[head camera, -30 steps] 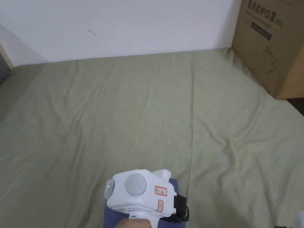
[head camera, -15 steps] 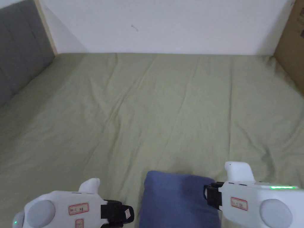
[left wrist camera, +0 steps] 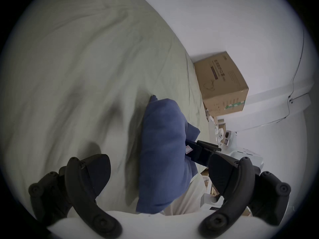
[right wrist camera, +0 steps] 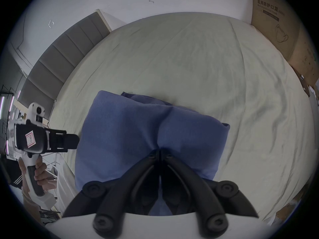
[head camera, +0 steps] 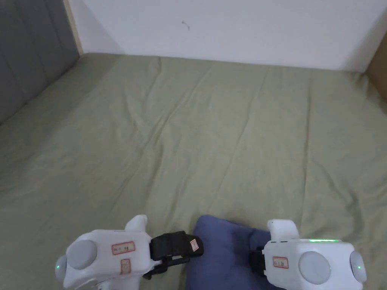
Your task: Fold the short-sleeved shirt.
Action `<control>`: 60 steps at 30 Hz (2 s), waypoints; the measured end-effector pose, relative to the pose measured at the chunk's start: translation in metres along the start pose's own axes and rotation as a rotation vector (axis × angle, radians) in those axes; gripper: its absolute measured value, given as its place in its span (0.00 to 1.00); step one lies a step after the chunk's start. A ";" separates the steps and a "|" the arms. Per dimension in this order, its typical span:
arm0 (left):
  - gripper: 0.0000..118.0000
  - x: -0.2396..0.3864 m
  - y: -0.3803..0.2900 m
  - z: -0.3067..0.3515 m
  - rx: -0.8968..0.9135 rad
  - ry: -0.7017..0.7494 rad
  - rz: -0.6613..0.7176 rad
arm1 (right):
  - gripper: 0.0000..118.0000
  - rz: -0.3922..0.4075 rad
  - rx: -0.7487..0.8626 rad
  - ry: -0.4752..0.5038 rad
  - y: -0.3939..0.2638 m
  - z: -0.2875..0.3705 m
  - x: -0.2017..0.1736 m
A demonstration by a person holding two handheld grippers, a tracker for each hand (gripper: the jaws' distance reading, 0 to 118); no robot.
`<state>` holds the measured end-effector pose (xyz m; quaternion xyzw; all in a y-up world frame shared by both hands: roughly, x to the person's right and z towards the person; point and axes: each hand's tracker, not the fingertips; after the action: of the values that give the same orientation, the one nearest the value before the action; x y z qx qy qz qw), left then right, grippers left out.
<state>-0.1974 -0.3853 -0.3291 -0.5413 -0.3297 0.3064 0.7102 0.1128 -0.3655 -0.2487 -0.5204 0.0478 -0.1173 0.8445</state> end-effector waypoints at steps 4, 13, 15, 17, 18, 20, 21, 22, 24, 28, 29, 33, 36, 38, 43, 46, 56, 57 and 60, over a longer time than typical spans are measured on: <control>0.93 -0.002 0.010 -0.044 -0.174 -0.041 -0.002 | 0.02 -0.002 0.000 -0.004 0.000 -0.001 -0.001; 0.26 -0.017 0.013 -0.060 -0.181 -0.072 0.020 | 0.02 -0.003 -0.001 -0.003 0.004 0.011 -0.005; 0.26 -0.010 0.018 -0.050 -0.202 -0.003 -0.057 | 0.02 0.008 0.026 -0.005 0.006 0.025 -0.008; 0.25 -0.008 0.030 -0.034 -0.205 0.044 -0.082 | 0.02 0.013 0.054 0.007 0.008 0.036 -0.010; 0.25 -0.005 0.039 -0.022 -0.183 0.078 -0.116 | 0.02 0.010 0.076 0.006 0.008 0.043 -0.011; 0.25 -0.009 0.059 0.010 -0.155 0.186 -0.147 | 0.02 0.007 0.092 0.007 0.007 0.051 -0.011; 0.25 -0.012 0.072 0.031 -0.115 0.259 -0.169 | 0.02 0.001 0.095 0.008 0.006 0.054 -0.009; 0.25 -0.016 0.086 0.052 -0.090 0.338 -0.194 | 0.02 -0.005 0.097 0.007 0.004 0.055 -0.008; 0.25 -0.027 0.111 0.087 -0.085 0.513 -0.275 | 0.02 -0.012 0.097 -0.007 0.000 0.052 -0.003; 0.25 -0.063 0.165 0.143 -0.122 0.959 -0.351 | 0.02 -0.034 0.061 -0.069 -0.009 0.041 0.006; 0.25 -0.074 0.175 0.153 -0.139 1.055 -0.384 | 0.02 -0.050 0.053 -0.063 -0.012 0.039 0.009; 0.26 -0.137 0.202 0.192 -0.065 1.301 -0.376 | 0.02 -0.094 0.006 -0.081 -0.021 0.029 0.020; 0.66 -0.155 0.197 0.219 0.048 1.298 -0.209 | 0.02 -0.108 0.003 -0.081 -0.025 0.030 0.024; 0.87 -0.157 0.192 0.226 0.060 1.407 -0.275 | 0.02 -0.106 0.006 -0.088 -0.025 0.031 0.024; 0.85 -0.124 0.178 0.247 0.190 1.330 -0.209 | 0.02 -0.114 0.036 -0.083 -0.021 0.039 0.027; 0.56 -0.088 0.164 0.247 0.271 1.150 -0.187 | 0.02 -0.116 0.057 -0.073 -0.023 0.045 0.026; 0.00 0.046 0.058 0.165 0.348 0.863 -0.431 | 0.02 -0.129 0.196 -0.063 -0.036 0.089 0.027; 0.00 0.063 0.042 0.157 0.381 0.829 -0.462 | 0.02 -0.107 0.242 -0.077 -0.036 0.097 0.026; 0.00 0.112 0.004 0.139 0.465 0.751 -0.512 | 0.02 -0.067 0.340 -0.120 -0.035 0.122 0.018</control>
<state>-0.2420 -0.2169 -0.2908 -0.3435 -0.0969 -0.0277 0.9337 0.1501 -0.2792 -0.1617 -0.3775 -0.0403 -0.1204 0.9172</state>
